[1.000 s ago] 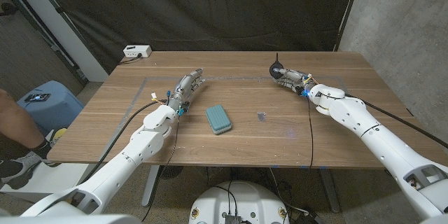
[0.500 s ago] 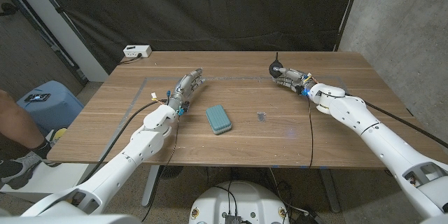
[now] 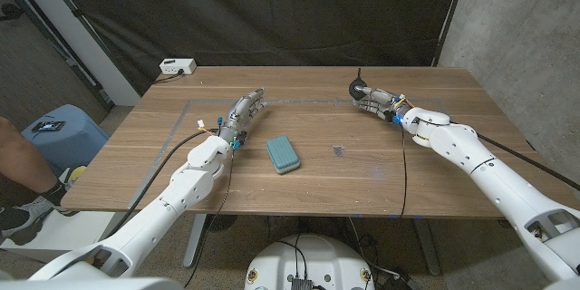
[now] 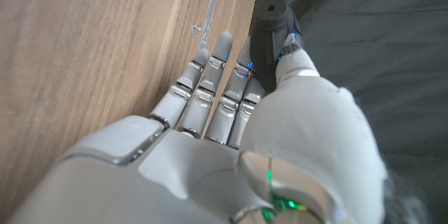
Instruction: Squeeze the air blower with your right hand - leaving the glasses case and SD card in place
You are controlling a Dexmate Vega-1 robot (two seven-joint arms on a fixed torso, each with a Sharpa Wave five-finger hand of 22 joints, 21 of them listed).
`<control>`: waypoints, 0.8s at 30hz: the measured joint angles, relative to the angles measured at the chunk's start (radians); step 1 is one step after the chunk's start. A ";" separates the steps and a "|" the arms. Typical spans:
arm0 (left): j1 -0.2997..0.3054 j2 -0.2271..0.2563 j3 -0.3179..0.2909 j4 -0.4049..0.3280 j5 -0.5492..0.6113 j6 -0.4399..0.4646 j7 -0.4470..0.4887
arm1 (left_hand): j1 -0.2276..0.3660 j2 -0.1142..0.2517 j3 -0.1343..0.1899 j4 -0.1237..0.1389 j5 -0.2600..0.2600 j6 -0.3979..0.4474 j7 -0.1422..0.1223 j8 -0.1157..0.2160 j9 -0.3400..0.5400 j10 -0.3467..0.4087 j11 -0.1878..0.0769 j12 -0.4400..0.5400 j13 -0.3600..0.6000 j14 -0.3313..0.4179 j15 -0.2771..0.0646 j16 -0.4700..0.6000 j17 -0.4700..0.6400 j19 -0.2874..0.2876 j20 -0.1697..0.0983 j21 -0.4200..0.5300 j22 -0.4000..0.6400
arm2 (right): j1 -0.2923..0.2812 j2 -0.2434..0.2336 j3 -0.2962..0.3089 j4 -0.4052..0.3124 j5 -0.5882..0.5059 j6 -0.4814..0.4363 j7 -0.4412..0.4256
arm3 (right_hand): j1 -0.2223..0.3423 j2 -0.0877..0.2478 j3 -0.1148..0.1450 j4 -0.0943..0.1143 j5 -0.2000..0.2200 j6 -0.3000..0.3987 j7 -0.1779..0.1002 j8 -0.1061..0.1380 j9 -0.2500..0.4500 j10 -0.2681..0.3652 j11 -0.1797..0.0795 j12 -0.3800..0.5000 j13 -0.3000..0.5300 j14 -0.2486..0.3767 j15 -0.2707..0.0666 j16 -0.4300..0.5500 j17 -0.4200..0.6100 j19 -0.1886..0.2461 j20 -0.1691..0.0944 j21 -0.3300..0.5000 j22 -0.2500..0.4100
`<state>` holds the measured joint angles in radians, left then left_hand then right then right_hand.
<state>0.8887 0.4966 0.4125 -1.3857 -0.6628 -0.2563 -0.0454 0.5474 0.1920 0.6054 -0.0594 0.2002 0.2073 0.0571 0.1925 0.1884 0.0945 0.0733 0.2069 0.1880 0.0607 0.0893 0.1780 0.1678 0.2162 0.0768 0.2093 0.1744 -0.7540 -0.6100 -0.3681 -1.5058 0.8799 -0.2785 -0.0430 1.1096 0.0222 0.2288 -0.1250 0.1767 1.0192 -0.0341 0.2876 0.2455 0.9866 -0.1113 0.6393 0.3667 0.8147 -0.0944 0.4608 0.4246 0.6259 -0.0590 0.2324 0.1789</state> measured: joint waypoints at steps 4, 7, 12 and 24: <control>-0.001 0.000 0.002 0.000 0.001 0.001 -0.004 | 0.000 0.000 0.000 0.000 0.000 0.000 0.000 0.000 0.000 0.000 0.000 0.000 0.000 0.000 0.000 0.000 0.000 0.000 0.000 0.000 0.000 | -0.001 -0.003 0.002 0.000 0.003 -0.001 0.006 | -0.010 0.000 -0.003 0.003 0.000 -0.009 0.002 -0.007 0.000 -0.004 0.004 -0.002 -0.003 -0.008 0.002 -0.008 0.000 -0.009 0.002 0.000 0.000; -0.005 0.000 0.005 0.000 0.002 0.002 -0.007 | 0.000 0.000 0.000 0.000 0.000 0.000 0.000 0.000 0.000 0.000 0.000 0.000 0.000 0.000 0.000 0.000 0.000 0.000 0.000 0.000 0.000 | -0.003 -0.006 0.003 0.000 0.007 -0.001 0.015 | -0.020 -0.002 -0.005 0.005 0.000 -0.012 0.002 -0.008 0.000 -0.006 0.006 -0.002 -0.003 -0.009 0.002 -0.008 0.000 -0.009 0.002 0.000 0.000; -0.007 -0.001 0.007 0.000 0.003 0.003 -0.007 | 0.000 0.000 0.000 0.000 0.000 0.000 0.000 0.000 0.000 0.000 0.000 0.000 0.000 0.000 0.000 0.000 0.000 0.000 0.000 0.000 0.000 | -0.005 -0.008 0.006 0.000 0.014 -0.001 0.026 | -0.030 -0.004 -0.009 0.009 0.000 -0.027 0.010 -0.016 -0.001 -0.026 0.016 -0.010 -0.002 -0.018 0.004 -0.013 0.000 -0.013 -0.002 -0.006 0.005; 0.000 0.001 0.010 -0.015 0.009 0.009 0.003 | 0.000 0.000 -0.003 -0.003 0.000 0.000 0.000 0.000 0.000 0.000 0.000 0.000 0.000 0.000 0.000 0.000 0.000 0.000 0.000 0.000 0.000 | -0.005 -0.016 0.009 0.015 0.027 0.007 0.070 | -0.060 -0.004 -0.022 0.016 0.000 -0.071 0.025 -0.041 -0.005 -0.064 0.032 -0.022 0.002 -0.050 0.011 -0.021 0.009 -0.030 0.016 -0.009 0.005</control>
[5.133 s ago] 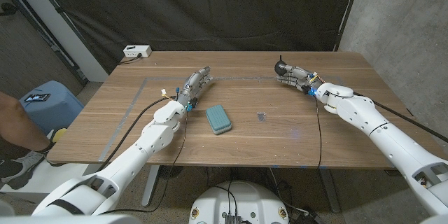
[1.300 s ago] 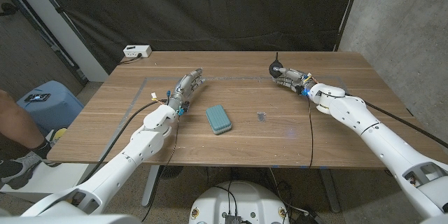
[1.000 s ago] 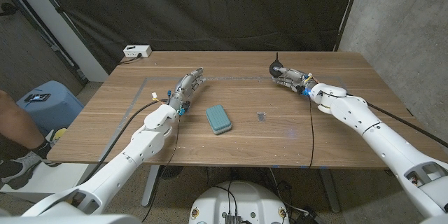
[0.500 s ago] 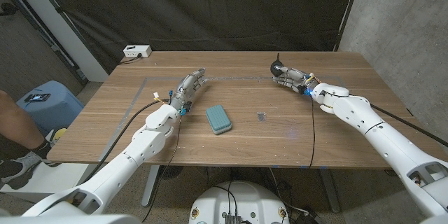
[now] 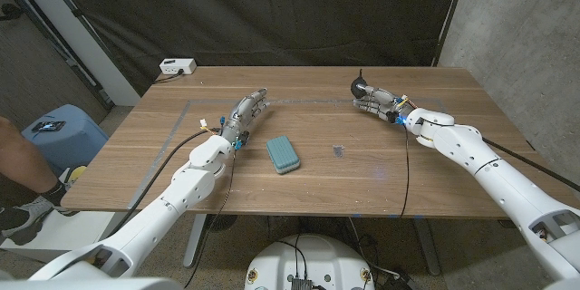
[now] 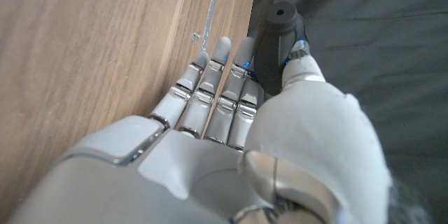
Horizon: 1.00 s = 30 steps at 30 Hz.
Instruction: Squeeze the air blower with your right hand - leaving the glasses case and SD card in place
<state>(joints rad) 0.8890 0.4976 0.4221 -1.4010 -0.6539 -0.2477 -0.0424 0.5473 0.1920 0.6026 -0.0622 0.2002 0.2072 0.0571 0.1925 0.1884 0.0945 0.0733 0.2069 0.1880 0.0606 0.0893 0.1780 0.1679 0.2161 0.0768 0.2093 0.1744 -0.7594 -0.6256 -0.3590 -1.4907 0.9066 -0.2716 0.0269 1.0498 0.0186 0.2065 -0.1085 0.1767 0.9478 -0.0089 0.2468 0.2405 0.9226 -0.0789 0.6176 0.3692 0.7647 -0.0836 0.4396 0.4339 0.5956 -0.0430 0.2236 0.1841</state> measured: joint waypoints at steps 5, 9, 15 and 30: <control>0.001 -0.001 0.002 -0.003 0.001 0.001 0.004 | 0.000 0.000 0.000 0.000 0.000 0.000 0.000 0.000 0.000 0.000 0.000 0.000 0.000 0.000 0.000 0.000 0.000 0.000 0.000 0.000 0.000 | -0.001 -0.004 0.003 0.005 0.005 0.003 0.013 | -0.011 0.000 -0.001 0.001 0.000 -0.012 0.008 -0.009 -0.001 -0.016 0.009 -0.002 0.005 -0.011 0.004 -0.007 0.000 -0.011 0.000 -0.006 0.000; 0.002 -0.003 0.004 -0.006 0.003 0.002 0.008 | 0.000 0.000 0.000 0.000 0.000 0.000 0.000 0.000 0.000 0.000 0.000 0.000 0.000 0.000 0.000 0.000 0.000 0.000 0.000 0.000 0.000 | -0.001 -0.006 0.004 0.011 0.008 0.005 0.026 | -0.018 0.000 -0.010 0.001 0.000 -0.026 0.011 -0.015 -0.001 -0.027 0.016 -0.007 0.007 -0.023 0.006 -0.011 0.000 -0.016 0.005 -0.006 0.000; 0.004 -0.005 0.005 -0.008 0.006 0.002 0.014 | 0.000 0.000 0.000 0.000 0.000 0.009 -0.002 0.000 0.000 0.000 0.000 0.000 0.000 0.000 0.000 0.000 0.000 0.000 0.000 0.000 0.000 | 0.000 -0.007 0.005 0.021 0.015 0.010 0.045 | -0.028 0.001 -0.015 0.004 0.000 -0.030 0.016 -0.023 -0.001 -0.033 0.022 -0.008 0.006 -0.025 0.007 -0.011 0.005 -0.020 0.009 -0.006 0.000; 0.015 0.000 0.001 -0.018 0.004 0.001 0.020 | 0.000 0.000 0.000 0.000 0.000 0.009 -0.002 0.000 0.000 0.004 0.004 0.000 0.000 0.000 0.000 0.000 0.000 0.000 0.000 0.000 0.000 | 0.009 0.007 0.006 0.044 0.033 0.012 0.076 | -0.033 0.004 -0.020 -0.002 0.000 -0.059 0.023 -0.033 -0.001 -0.068 0.036 -0.015 0.006 -0.047 0.010 -0.022 0.004 -0.034 0.023 -0.006 0.000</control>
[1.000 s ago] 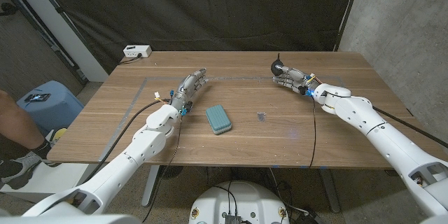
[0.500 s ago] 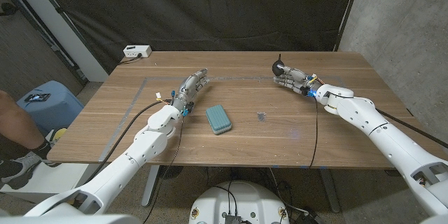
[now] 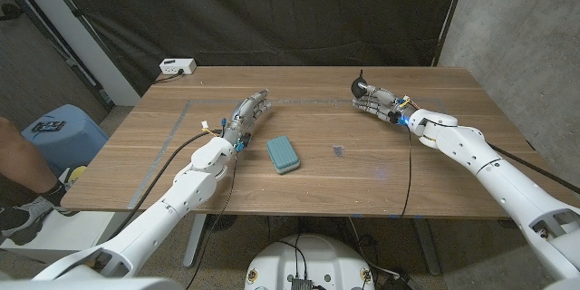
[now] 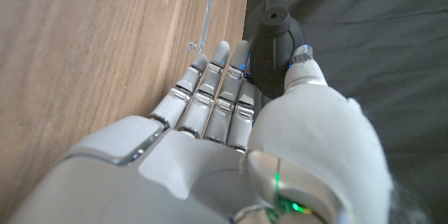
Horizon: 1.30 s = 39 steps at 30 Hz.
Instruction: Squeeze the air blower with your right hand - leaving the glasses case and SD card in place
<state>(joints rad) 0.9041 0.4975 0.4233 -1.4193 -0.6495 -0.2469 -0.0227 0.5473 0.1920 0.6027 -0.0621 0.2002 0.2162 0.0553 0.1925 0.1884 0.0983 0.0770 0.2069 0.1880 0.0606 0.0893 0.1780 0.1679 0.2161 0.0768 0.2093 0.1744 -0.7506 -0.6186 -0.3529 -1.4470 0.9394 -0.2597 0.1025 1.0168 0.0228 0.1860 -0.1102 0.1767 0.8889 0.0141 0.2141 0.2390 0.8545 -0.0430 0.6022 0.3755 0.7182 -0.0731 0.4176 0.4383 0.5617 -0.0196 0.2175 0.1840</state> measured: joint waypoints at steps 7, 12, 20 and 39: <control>0.007 0.007 -0.005 -0.004 -0.004 -0.003 -0.005 | 0.000 0.000 0.000 0.000 0.000 0.000 0.000 0.000 0.000 0.000 0.000 0.000 0.000 0.000 0.000 0.000 0.000 0.000 0.000 0.000 0.000 | 0.000 0.002 0.000 0.001 0.012 0.000 0.014 | -0.007 -0.001 -0.004 0.004 0.000 -0.020 0.006 -0.004 0.000 -0.024 0.010 -0.011 -0.005 -0.018 0.007 -0.004 0.000 -0.009 0.009 -0.009 0.000; 0.009 0.010 -0.007 -0.004 -0.008 -0.008 -0.013 | 0.004 -0.004 0.000 0.000 0.000 0.011 0.000 0.000 0.000 0.000 0.000 0.000 0.000 0.000 0.000 0.000 0.000 0.000 0.000 0.000 0.000 | -0.002 0.002 0.001 -0.002 0.020 -0.005 0.022 | -0.015 -0.001 -0.010 -0.001 0.000 -0.025 0.011 -0.011 0.001 -0.033 0.019 -0.015 -0.007 -0.021 0.004 -0.004 0.000 -0.014 0.014 -0.009 0.000; 0.010 0.012 -0.010 -0.001 -0.011 -0.012 -0.022 | 0.004 -0.004 0.000 0.000 0.000 0.011 0.000 0.000 0.000 0.000 0.000 0.000 0.000 0.000 0.000 0.000 0.000 0.000 0.000 0.000 0.000 | -0.004 0.002 0.002 -0.006 0.028 -0.010 0.032 | -0.016 0.000 -0.017 0.000 0.000 -0.036 0.022 -0.016 -0.002 -0.050 0.025 -0.023 -0.014 -0.027 0.009 -0.004 0.000 -0.020 0.020 -0.009 0.000; 0.010 0.016 -0.012 0.005 -0.018 -0.016 -0.037 | 0.008 0.000 0.000 0.000 0.000 0.016 -0.005 0.000 0.000 0.005 -0.006 0.000 0.000 0.000 0.000 0.000 0.000 0.000 0.008 0.000 0.000 | -0.003 0.003 -0.001 -0.006 0.034 -0.013 0.044 | -0.026 0.000 -0.022 -0.005 0.005 -0.059 0.023 -0.018 -0.003 -0.065 0.040 -0.030 -0.011 -0.052 0.009 -0.015 0.000 -0.032 0.032 -0.009 0.000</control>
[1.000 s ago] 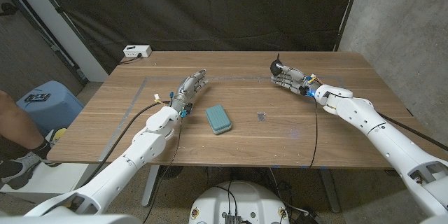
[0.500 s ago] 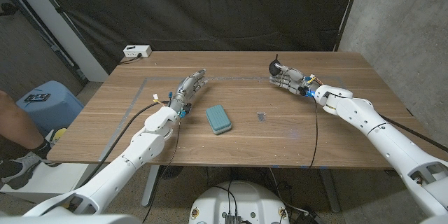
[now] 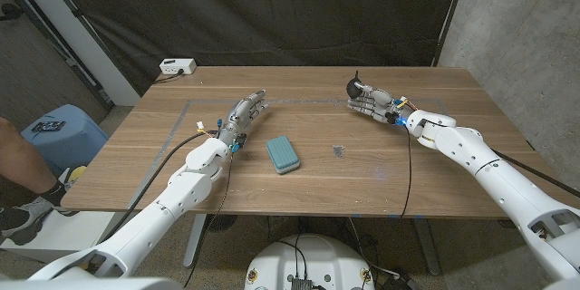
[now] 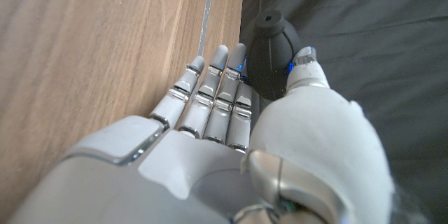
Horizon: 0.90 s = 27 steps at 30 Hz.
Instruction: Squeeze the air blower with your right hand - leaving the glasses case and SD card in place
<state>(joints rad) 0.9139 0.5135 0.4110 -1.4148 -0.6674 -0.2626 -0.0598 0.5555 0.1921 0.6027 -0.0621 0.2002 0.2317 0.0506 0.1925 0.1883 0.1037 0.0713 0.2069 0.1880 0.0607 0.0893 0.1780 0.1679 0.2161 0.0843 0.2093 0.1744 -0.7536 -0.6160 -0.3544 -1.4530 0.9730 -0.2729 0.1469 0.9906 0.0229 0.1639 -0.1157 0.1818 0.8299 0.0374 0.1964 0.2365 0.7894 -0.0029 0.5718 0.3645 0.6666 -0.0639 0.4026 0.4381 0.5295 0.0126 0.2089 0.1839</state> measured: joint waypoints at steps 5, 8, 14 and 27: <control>-0.001 0.003 -0.003 0.003 -0.003 -0.001 -0.003 | 0.000 0.000 0.000 0.000 0.000 0.008 0.003 0.000 0.000 0.000 0.000 0.000 0.000 0.000 0.000 0.000 0.000 0.000 0.000 0.000 0.000 | 0.000 0.000 0.000 0.000 0.004 -0.001 0.010 | 0.000 0.000 0.000 0.000 0.000 -0.004 0.004 0.000 0.000 -0.003 0.003 0.000 0.000 0.000 0.000 0.000 0.000 -0.005 0.005 0.000 0.000; -0.001 0.003 -0.003 0.003 -0.004 -0.001 -0.006 | 0.000 0.000 0.000 0.000 0.000 0.008 0.003 0.000 0.000 0.000 0.000 0.000 0.000 0.000 0.000 0.000 0.000 0.000 0.000 0.000 0.000 | 0.000 0.000 -0.001 0.000 0.004 -0.001 0.010 | -0.002 -0.002 -0.003 -0.003 0.000 -0.005 0.005 0.000 0.000 -0.006 0.006 0.000 0.000 0.000 0.000 0.000 0.000 -0.005 0.005 0.000 0.000; -0.001 0.007 -0.005 0.004 -0.006 -0.002 -0.009 | 0.000 0.000 0.000 0.000 0.000 0.008 0.003 0.000 0.000 0.000 0.000 0.000 0.000 0.000 0.000 0.000 0.000 0.000 0.000 0.000 0.000 | -0.001 0.000 -0.001 0.000 0.009 -0.002 0.019 | -0.008 0.000 -0.007 0.001 0.000 -0.011 0.011 0.000 0.000 -0.017 0.007 -0.007 0.000 -0.011 0.000 0.000 0.000 -0.013 0.008 0.000 0.000; 0.002 0.009 -0.007 0.006 -0.008 -0.002 -0.011 | 0.000 0.000 0.000 0.000 0.000 0.013 0.008 0.000 0.000 0.000 0.000 0.000 0.000 0.000 0.000 0.000 0.000 0.000 0.000 0.000 0.000 | -0.002 0.000 -0.001 0.001 0.014 -0.001 0.028 | -0.016 0.000 -0.014 0.003 0.004 -0.015 0.007 -0.002 0.000 -0.024 0.013 -0.007 0.002 -0.011 0.000 -0.008 0.000 -0.022 0.010 0.000 0.005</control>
<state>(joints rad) 0.9156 0.5225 0.4043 -1.4092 -0.6752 -0.2647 -0.0709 0.5555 0.1921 0.6027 -0.0621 0.2002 0.2448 0.0589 0.1925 0.1883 0.1036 0.0713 0.2069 0.1880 0.0606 0.0893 0.1780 0.1679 0.2161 0.0842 0.2093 0.1744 -0.7554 -0.6163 -0.3555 -1.4516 0.9867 -0.2744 0.1750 0.9748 0.0226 0.1501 -0.1131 0.1855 0.8154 0.0448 0.1947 0.2363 0.7654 0.0105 0.5644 0.3662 0.6559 -0.0639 0.3949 0.4380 0.5080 0.0231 0.2090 0.1887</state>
